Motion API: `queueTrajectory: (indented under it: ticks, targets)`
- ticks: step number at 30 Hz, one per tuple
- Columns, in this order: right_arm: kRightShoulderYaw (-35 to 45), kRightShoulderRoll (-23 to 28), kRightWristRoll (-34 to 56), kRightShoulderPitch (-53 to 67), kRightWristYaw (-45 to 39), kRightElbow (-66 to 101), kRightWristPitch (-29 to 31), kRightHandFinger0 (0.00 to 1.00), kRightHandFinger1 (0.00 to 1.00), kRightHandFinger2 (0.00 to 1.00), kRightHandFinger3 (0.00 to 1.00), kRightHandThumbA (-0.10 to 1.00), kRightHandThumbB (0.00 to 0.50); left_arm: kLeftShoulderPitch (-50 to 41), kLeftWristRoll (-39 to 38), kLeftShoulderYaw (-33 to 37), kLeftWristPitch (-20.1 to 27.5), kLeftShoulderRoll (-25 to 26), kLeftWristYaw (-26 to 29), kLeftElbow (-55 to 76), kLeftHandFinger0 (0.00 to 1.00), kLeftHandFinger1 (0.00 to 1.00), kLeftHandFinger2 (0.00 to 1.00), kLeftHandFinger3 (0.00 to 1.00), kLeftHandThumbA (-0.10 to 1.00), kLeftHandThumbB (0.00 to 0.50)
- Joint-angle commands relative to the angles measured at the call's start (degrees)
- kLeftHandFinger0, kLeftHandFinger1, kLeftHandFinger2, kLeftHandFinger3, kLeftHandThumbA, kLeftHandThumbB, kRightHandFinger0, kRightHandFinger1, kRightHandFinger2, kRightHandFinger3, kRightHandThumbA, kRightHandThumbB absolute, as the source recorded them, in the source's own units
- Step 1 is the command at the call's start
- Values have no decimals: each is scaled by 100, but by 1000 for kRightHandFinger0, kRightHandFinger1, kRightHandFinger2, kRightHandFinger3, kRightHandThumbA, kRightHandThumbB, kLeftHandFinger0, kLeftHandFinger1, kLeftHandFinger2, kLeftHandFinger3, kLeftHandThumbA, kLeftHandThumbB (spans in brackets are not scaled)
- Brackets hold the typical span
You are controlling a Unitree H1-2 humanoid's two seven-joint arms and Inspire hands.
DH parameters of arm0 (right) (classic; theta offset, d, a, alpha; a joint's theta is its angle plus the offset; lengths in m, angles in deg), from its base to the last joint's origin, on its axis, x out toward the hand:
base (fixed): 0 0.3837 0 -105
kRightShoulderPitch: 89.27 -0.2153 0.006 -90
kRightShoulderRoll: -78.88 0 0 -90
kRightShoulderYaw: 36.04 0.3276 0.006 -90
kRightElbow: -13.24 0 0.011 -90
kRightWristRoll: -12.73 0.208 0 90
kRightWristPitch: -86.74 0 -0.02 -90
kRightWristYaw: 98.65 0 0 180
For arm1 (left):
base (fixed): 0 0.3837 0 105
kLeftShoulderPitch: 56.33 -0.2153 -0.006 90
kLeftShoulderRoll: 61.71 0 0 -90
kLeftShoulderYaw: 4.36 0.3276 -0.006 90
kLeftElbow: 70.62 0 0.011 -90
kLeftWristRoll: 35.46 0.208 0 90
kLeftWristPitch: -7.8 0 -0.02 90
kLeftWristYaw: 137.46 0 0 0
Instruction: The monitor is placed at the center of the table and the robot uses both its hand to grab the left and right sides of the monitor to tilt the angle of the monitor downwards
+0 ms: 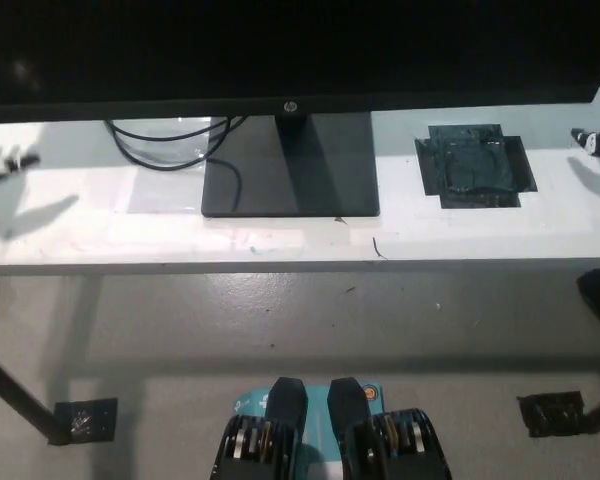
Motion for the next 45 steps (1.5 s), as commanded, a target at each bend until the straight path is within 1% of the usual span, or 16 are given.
queueTrajectory:
  ticks: [1,3,9,10,11,13,17,18,22,23,24,25,29,32,33,45]
  targets:
    - [1663,1290,2681,1514,-1283,4649,-78,1000,1000,1000,1000,729,500,-2756,-4129,-2465,-524,926,-1190,3826,1000,1000,1000,1000,1000,290]
    - [2055,1403,2993,2043,-1170,5117,-98,1000,1000,1000,1000,776,500,-3347,-4448,-2862,-629,881,-1198,4292,1000,1000,1000,1000,1000,336]
    - [2556,1364,3188,2642,-1087,5694,-205,1000,1000,1000,1000,856,500,-3917,-4794,-3267,-878,784,-1270,5064,1000,1000,1000,1000,1000,355]
    - [2803,1134,3612,3462,-586,6502,356,1000,1000,1000,1000,844,500,-4668,-5276,-3489,-889,580,-975,6092,1000,1000,1000,1000,1000,385]
    - [2840,1106,3609,3463,-629,6521,331,1000,1000,1000,1000,844,500,-4683,-5282,-3528,-913,560,-1003,6113,1000,1000,1000,1000,1000,388]
    - [2891,869,3752,3898,-374,7038,496,1000,1000,1000,1000,843,500,-4889,-5286,-3369,-528,436,-704,6639,1000,1000,1000,1000,1000,367]
    - [2974,660,3750,4097,-320,7366,400,1000,1000,1000,1000,845,500,-4934,-5375,-3319,-525,321,-680,6874,1000,1000,1000,1000,1000,383]
    - [2662,41,3040,4611,175,7988,709,1000,1000,1000,1000,911,497,-4874,-4838,-2646,-204,-99,-405,7549,1000,1000,1000,1000,1000,367]
    - [2703,-113,2971,4702,132,8105,695,1000,1000,1000,1000,916,500,-4892,-4816,-2641,-231,-175,-444,7670,1000,1000,1000,1000,1000,368]
    - [2206,-762,2585,4984,346,8164,1221,1000,1000,1000,1000,850,467,-4729,-4391,-1851,-173,-827,-525,7857,1000,1000,1000,1000,1000,339]
    - [2167,-831,2478,5003,346,8169,1299,1000,1000,1000,1000,854,467,-4713,-4342,-1781,-164,-923,-537,7858,1000,1000,1000,1000,1000,339]
    - [2074,-1000,2183,4998,417,8088,1564,1000,1000,1000,1000,893,440,-4682,-4336,-1635,-122,-1073,-590,7797,1000,1000,1000,1000,1000,343]
    - [1660,-1611,1718,4978,655,7497,2051,1000,1000,1000,1000,981,426,-4571,-4192,-1341,236,-1738,-639,7179,1000,1000,1000,1000,1000,388]
    - [1480,-2131,1776,5063,1077,6597,2051,1000,1000,1000,1000,1000,377,-4509,-3901,-1246,543,-2252,-543,6416,1000,1000,1000,1000,1000,366]
    - [1437,-2284,1889,5002,1260,6031,2051,1000,1000,1000,1000,1000,371,-4456,-3592,-1284,910,-2457,-373,5860,1000,1000,1000,1000,1000,353]
    - [1451,-2706,2370,4548,1405,3804,2051,1000,1000,1000,1000,1000,373,-3947,-3445,-1533,1027,-2848,-140,3727,1000,1000,1000,1000,1000,333]
